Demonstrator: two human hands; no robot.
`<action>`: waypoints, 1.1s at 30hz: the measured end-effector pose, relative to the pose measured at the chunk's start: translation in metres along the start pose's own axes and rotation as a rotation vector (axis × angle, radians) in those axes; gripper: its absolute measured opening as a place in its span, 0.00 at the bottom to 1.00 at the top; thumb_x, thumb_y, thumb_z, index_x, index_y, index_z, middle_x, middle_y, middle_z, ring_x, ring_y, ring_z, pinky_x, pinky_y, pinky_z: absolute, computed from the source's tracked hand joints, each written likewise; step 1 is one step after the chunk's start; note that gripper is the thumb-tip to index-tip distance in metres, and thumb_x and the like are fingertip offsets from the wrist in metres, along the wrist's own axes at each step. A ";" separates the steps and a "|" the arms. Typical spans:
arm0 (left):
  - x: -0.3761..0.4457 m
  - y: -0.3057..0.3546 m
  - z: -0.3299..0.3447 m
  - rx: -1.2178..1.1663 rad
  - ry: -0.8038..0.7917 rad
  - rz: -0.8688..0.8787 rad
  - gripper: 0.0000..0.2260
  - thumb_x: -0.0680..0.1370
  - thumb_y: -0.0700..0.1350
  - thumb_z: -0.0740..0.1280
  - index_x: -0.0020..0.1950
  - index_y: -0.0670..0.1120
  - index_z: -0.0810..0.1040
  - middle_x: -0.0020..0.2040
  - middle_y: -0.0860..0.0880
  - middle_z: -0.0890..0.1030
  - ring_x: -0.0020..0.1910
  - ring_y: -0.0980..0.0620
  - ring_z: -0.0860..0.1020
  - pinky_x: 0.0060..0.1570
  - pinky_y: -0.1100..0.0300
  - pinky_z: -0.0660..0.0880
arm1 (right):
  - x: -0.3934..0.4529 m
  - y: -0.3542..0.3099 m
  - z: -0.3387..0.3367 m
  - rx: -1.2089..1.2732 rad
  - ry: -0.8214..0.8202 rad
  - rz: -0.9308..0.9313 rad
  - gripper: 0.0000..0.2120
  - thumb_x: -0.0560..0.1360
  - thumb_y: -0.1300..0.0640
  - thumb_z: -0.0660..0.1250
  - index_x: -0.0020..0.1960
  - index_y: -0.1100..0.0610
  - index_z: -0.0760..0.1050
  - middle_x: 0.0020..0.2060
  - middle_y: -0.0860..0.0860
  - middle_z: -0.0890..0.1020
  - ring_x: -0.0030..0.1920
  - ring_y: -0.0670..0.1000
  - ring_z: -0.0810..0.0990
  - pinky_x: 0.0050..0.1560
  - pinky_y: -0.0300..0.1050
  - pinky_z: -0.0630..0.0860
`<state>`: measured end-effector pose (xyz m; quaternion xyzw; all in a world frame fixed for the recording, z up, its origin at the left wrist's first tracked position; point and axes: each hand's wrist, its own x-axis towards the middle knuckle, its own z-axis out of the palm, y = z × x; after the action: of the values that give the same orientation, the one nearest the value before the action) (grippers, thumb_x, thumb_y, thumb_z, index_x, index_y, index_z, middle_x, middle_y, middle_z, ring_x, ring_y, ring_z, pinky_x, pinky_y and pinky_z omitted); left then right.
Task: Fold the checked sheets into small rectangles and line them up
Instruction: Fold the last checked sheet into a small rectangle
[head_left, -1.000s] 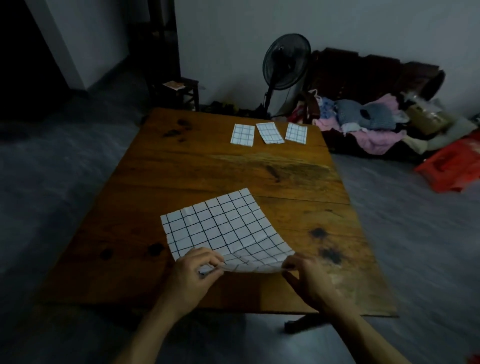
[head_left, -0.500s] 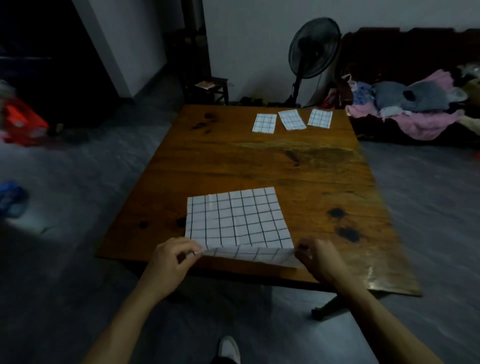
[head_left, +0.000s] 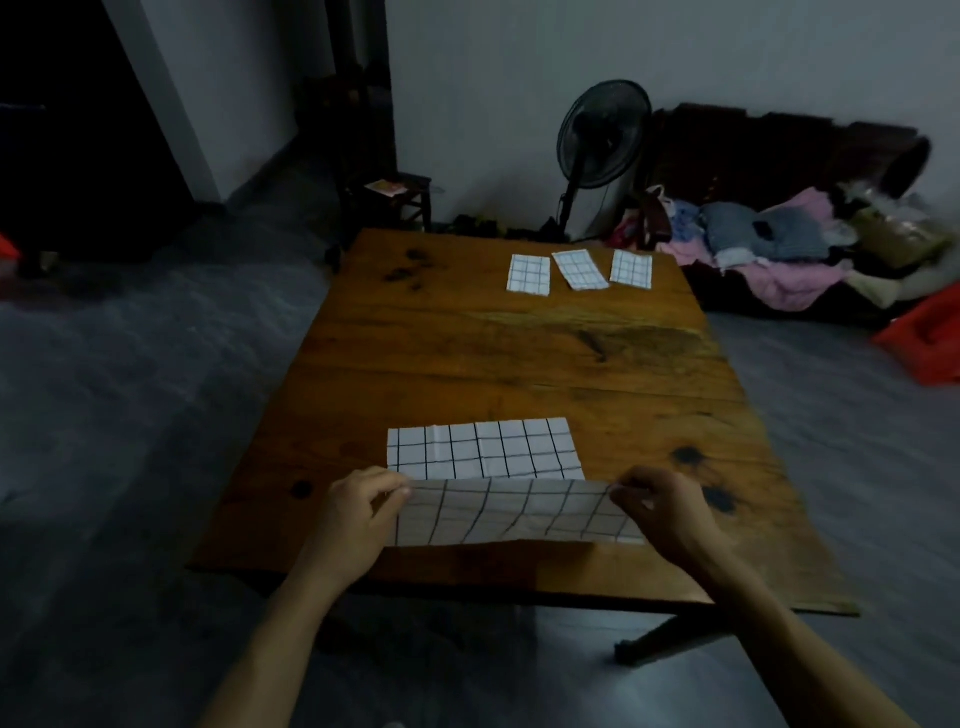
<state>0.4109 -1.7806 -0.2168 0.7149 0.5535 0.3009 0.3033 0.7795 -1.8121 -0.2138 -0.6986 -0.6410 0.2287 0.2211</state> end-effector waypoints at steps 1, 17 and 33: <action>0.007 -0.009 -0.005 -0.013 0.004 0.004 0.06 0.79 0.43 0.67 0.54 0.48 0.82 0.50 0.55 0.80 0.52 0.59 0.77 0.49 0.58 0.78 | 0.005 -0.005 0.004 -0.012 0.020 0.002 0.06 0.76 0.57 0.70 0.45 0.46 0.78 0.43 0.42 0.82 0.47 0.40 0.80 0.45 0.37 0.76; 0.098 -0.066 -0.020 0.174 -0.091 -0.141 0.10 0.82 0.47 0.58 0.44 0.52 0.75 0.41 0.53 0.77 0.41 0.56 0.75 0.37 0.60 0.70 | 0.106 -0.038 0.053 -0.153 0.082 -0.070 0.04 0.78 0.57 0.66 0.49 0.52 0.79 0.45 0.45 0.80 0.45 0.44 0.78 0.42 0.36 0.74; 0.162 -0.065 0.029 0.337 -0.037 -0.367 0.16 0.80 0.50 0.63 0.68 0.53 0.69 0.61 0.53 0.75 0.60 0.52 0.73 0.53 0.55 0.74 | 0.184 0.021 0.077 -0.167 -0.152 0.033 0.23 0.77 0.49 0.66 0.70 0.48 0.66 0.66 0.48 0.71 0.67 0.51 0.68 0.68 0.53 0.64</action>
<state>0.4272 -1.6123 -0.2695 0.6482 0.7108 0.1310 0.2398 0.7631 -1.6288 -0.2944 -0.7055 -0.6613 0.2305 0.1090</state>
